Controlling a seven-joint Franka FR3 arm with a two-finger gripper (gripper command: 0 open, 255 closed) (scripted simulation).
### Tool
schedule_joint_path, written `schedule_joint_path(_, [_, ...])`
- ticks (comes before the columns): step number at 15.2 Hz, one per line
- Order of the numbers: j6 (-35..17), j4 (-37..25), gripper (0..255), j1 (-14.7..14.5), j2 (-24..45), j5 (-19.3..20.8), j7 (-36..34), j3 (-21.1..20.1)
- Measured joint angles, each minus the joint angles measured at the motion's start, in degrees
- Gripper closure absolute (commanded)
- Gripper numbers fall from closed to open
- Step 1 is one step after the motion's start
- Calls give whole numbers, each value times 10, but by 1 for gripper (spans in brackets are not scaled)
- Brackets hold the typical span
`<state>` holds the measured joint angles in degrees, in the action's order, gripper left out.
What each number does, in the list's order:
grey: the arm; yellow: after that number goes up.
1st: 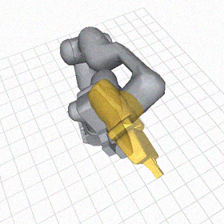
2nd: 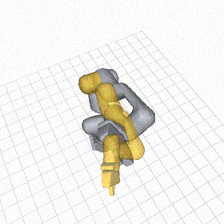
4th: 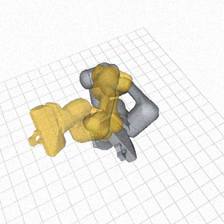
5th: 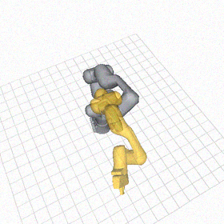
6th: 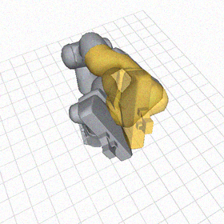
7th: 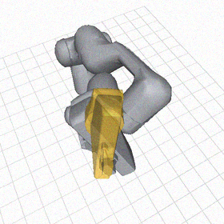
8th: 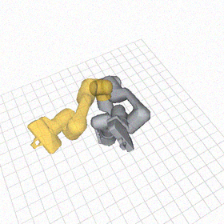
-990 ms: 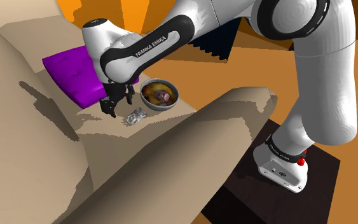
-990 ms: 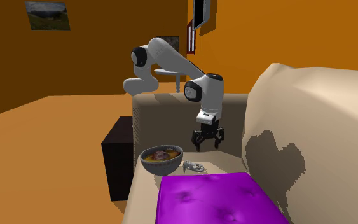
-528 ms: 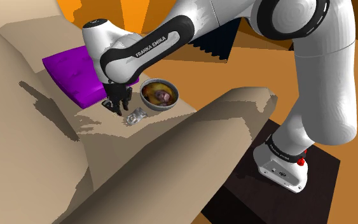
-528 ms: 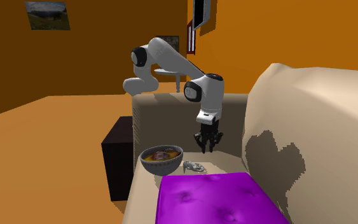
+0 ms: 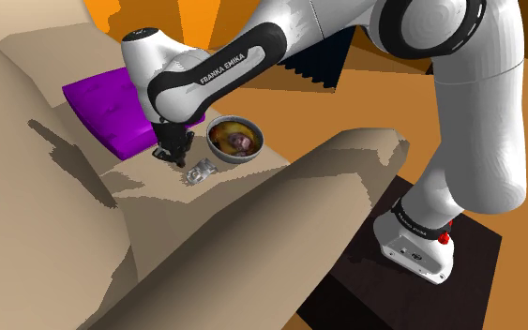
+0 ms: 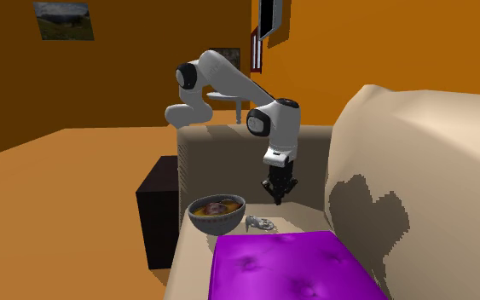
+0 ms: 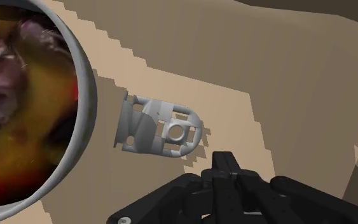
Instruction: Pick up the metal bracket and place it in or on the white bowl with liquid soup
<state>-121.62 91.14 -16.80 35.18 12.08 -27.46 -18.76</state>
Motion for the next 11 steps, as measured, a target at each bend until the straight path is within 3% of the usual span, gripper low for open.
schedule_joint_path(2, [4, 0, 0, 4, 4, 12, 29, -6])
schedule_joint_path(7, [13, 14, 0, 43, 45, 155, 460, -53])
schedule_joint_path(9, [4, 19, 0, 47, 54, 177, 517, -56])
schedule_joint_path(11, [-3, 17, 0, 48, 64, 187, 531, -53])
